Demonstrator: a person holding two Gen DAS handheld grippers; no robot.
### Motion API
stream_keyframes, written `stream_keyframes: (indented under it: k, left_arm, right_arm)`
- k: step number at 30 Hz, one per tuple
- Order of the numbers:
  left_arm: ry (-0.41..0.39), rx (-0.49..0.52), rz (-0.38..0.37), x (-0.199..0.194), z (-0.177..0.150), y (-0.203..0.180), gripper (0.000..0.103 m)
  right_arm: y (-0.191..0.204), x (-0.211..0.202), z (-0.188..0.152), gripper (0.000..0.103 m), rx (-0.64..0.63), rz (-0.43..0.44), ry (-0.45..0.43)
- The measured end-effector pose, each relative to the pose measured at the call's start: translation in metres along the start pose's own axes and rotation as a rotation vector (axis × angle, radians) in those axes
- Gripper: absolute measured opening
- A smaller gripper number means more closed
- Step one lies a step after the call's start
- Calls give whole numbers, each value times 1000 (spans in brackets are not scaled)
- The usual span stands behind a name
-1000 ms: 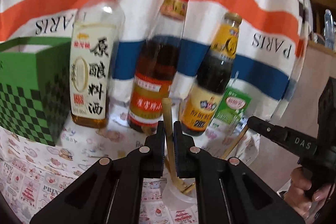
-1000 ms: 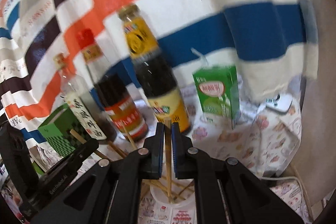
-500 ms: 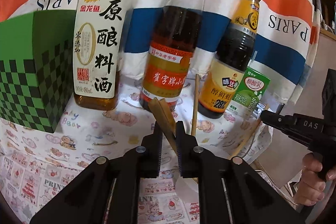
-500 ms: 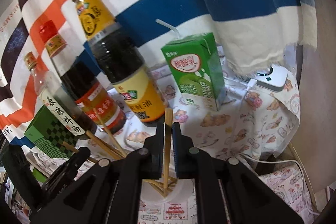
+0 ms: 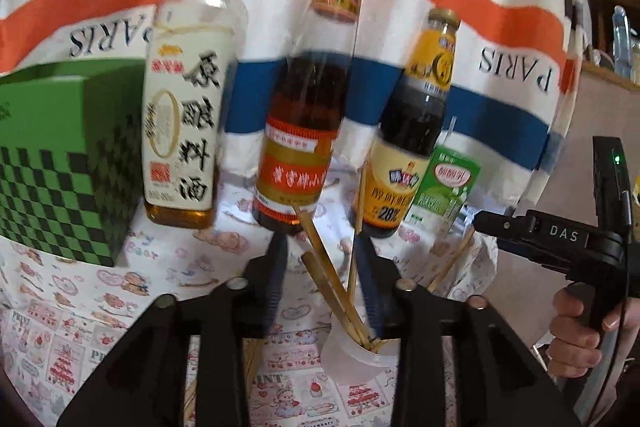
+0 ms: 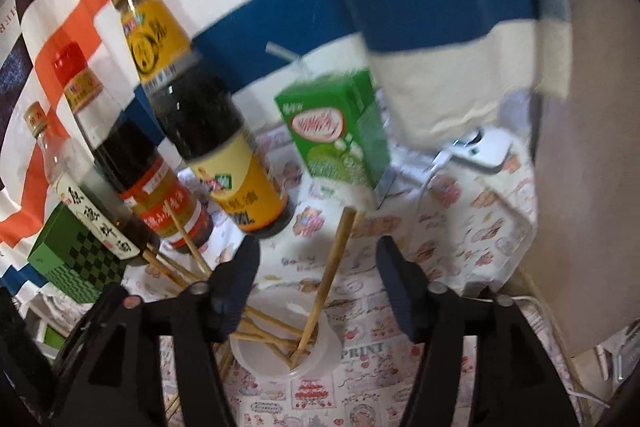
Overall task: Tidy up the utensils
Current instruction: 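Lower both chopsticks into the clear cup and open both grippers, then move the open left gripper back down to the chopstick bundle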
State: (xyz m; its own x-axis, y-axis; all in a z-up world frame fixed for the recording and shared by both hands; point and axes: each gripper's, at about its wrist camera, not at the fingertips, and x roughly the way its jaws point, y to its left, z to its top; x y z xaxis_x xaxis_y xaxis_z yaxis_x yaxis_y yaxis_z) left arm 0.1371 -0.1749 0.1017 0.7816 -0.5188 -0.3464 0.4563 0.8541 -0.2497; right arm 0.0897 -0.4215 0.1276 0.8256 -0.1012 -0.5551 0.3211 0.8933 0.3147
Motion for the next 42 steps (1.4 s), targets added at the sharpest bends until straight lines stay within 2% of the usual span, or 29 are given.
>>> stream_keyframes:
  k: [2,5,9,13,17,19,23,26,29,30,33,38,42]
  left_arm:
    - [-21,0,3,-10,4,2,48]
    - [-48,47,-21,-30,7,4,49]
    - [-108,134,57,-59,6,5,61]
    - [-125,101,63,-87,3,24,69]
    - [-149,35,140,-114,-7,51,77]
    - [-120,26,209,-122,-15,62,80]
    - [-66,-29,279,-130,-35,87,81]
    - [-16,-30,339,-125,-53,96,82]
    - [96,-24,443,-110,-69,101,82]
    - [147,-31,453,-103,-73,103,82]
    - [221,-41,417,-92,-81,104,82]
    - [275,-97,353,-81,-94,112,82]
    - [305,-102,370,-70,-102,119,82]
  right_arm:
    - [0,-11,1,68,-3,-6,-33]
    - [3,-23,3,71,-3,22,-58]
    - [12,-38,1,73,-21,79,-77]
    - [28,-48,-5,76,-65,121,-87]
    - [51,-52,-18,77,-130,153,-78]
    - [61,-53,-24,77,-159,162,-76]
    - [81,-56,-40,77,-219,170,-73]
    - [92,-57,-52,78,-229,170,-62]
    - [102,-56,-68,78,-268,143,-49]
    - [105,-53,-75,78,-305,129,-28]
    - [106,-45,-89,78,-356,115,43]
    - [87,-35,-112,78,-308,111,129]
    - [71,-23,-130,78,-262,108,177]
